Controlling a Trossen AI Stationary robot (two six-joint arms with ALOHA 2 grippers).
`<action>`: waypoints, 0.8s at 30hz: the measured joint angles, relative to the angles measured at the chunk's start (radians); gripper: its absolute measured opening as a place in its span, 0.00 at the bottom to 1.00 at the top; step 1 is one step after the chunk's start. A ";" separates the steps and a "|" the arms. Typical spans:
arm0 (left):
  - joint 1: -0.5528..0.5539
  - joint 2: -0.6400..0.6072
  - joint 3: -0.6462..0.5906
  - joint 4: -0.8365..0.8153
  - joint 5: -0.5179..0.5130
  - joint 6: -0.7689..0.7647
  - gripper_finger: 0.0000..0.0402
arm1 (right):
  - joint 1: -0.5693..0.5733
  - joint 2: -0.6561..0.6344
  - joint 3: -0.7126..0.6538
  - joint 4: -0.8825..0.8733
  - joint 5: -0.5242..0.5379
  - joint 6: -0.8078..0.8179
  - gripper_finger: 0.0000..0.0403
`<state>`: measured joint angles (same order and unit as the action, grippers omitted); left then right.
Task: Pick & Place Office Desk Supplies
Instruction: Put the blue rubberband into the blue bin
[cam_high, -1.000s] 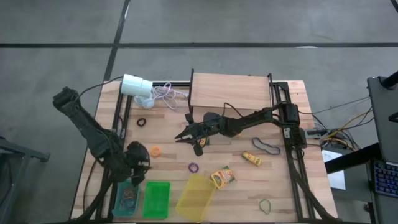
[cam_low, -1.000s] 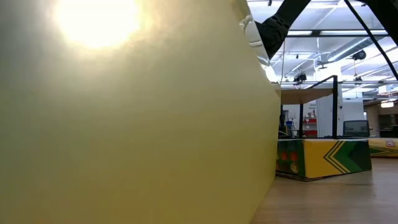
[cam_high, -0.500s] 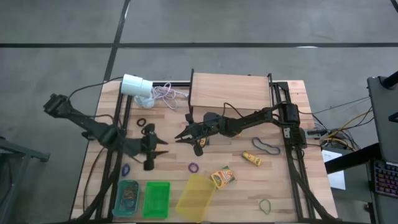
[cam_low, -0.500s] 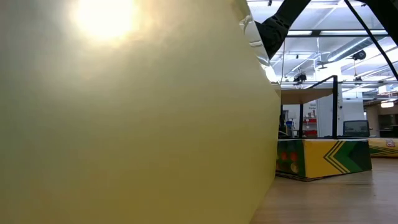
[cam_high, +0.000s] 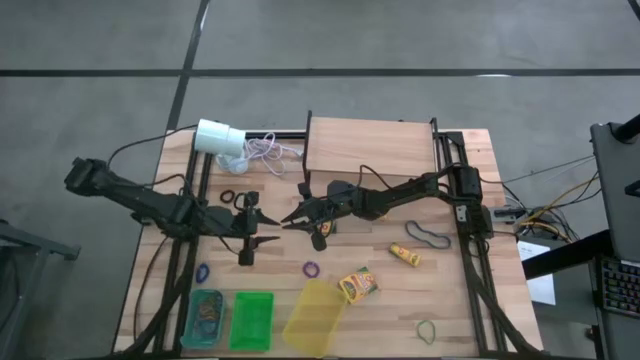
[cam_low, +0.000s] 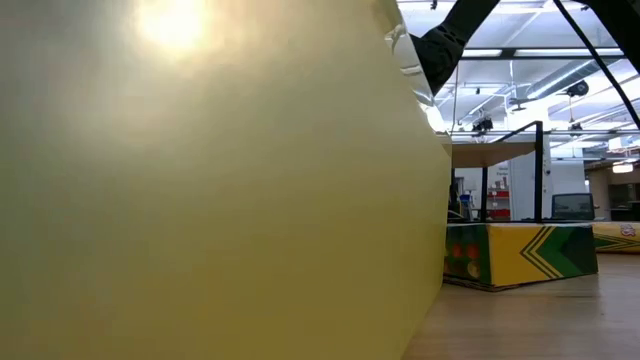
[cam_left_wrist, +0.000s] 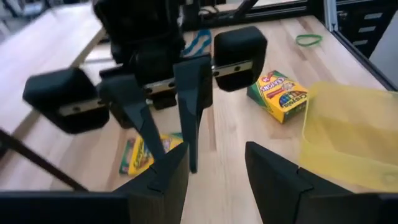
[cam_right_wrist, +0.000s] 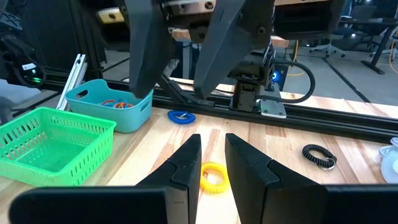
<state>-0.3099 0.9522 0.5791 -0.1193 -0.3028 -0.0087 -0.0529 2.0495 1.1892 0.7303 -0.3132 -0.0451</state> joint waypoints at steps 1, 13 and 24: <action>0.000 -0.002 -0.014 0.022 0.001 0.015 0.40 | 0.000 0.000 0.000 0.000 0.000 0.000 0.17; 0.104 -0.178 -0.133 0.131 0.225 0.100 0.40 | 0.000 0.000 0.000 0.000 0.000 0.000 0.17; 0.129 -0.264 -0.226 0.185 0.255 0.117 0.40 | 0.000 0.000 0.000 0.000 0.000 0.000 0.17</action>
<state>-0.1806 0.6881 0.3531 0.0659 -0.0478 0.1081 -0.0532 2.0495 1.1889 0.7303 -0.3134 -0.0448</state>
